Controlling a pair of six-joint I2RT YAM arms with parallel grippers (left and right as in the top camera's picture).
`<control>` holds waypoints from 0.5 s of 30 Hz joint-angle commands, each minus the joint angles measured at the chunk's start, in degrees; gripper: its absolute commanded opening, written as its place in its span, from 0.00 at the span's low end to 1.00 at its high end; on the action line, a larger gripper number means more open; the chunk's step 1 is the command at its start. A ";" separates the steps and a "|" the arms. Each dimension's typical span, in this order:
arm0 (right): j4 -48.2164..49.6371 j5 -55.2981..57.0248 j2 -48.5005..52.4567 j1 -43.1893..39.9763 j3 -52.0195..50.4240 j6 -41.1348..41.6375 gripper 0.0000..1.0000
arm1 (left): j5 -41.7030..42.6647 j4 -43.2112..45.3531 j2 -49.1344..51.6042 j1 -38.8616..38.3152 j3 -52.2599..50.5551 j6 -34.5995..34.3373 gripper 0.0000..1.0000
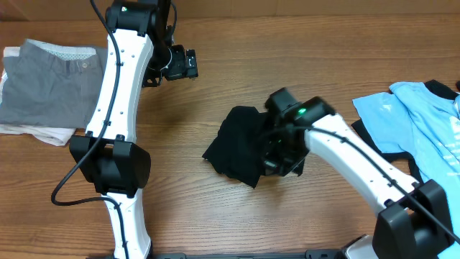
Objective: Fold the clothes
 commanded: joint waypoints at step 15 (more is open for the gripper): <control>0.02 17.03 -0.81 7.45 -3.21 11.69 0.09 | -0.79 0.22 0.85 -0.07 -0.17 -0.13 1.00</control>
